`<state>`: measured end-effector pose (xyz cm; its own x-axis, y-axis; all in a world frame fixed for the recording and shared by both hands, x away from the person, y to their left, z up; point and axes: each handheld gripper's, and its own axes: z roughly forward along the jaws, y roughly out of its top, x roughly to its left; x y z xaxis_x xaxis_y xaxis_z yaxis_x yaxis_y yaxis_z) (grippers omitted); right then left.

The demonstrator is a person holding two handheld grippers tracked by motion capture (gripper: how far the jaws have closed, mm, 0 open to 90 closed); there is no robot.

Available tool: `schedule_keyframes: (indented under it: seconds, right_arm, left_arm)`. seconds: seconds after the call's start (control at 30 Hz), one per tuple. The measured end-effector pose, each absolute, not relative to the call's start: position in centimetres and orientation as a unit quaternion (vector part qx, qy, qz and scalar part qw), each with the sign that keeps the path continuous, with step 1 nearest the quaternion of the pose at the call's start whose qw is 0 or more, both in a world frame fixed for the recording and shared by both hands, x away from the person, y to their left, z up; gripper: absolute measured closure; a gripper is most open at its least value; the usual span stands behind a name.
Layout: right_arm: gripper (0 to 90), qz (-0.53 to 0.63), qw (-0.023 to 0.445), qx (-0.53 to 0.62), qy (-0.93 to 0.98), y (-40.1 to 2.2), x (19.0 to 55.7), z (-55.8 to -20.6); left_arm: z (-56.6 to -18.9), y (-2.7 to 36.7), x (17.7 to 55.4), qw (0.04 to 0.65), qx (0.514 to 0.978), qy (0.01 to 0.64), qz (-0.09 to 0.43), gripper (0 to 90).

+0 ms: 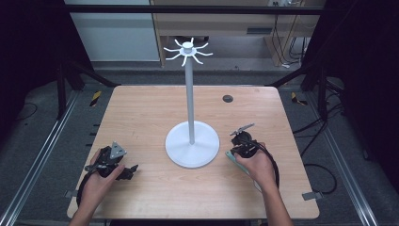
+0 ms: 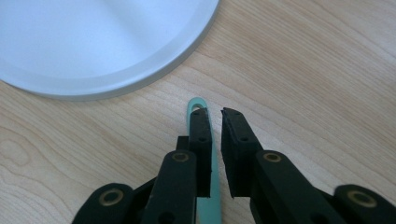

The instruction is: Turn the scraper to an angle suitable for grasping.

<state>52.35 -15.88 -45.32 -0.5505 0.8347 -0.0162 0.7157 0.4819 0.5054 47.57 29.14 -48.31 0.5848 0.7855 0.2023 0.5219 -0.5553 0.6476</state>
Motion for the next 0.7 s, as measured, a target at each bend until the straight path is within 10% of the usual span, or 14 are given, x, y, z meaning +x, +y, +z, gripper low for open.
schedule_keyframes:
  seconds: [0.3, 0.7]
  right_arm:
    - [62.8, 0.180, 0.105, 0.447, 0.870, -15.2, 52.8, -45.6]
    - [60.9, 0.149, 0.081, 0.447, 0.878, -15.1, 53.9, -45.6]
  left_arm:
    - [-48.3, 29.1, 47.6, 0.271, 0.849, 0.383, 0.243, 3.7]
    - [-48.4, 28.7, 47.5, 0.269, 0.854, 0.375, 0.242, 3.7]
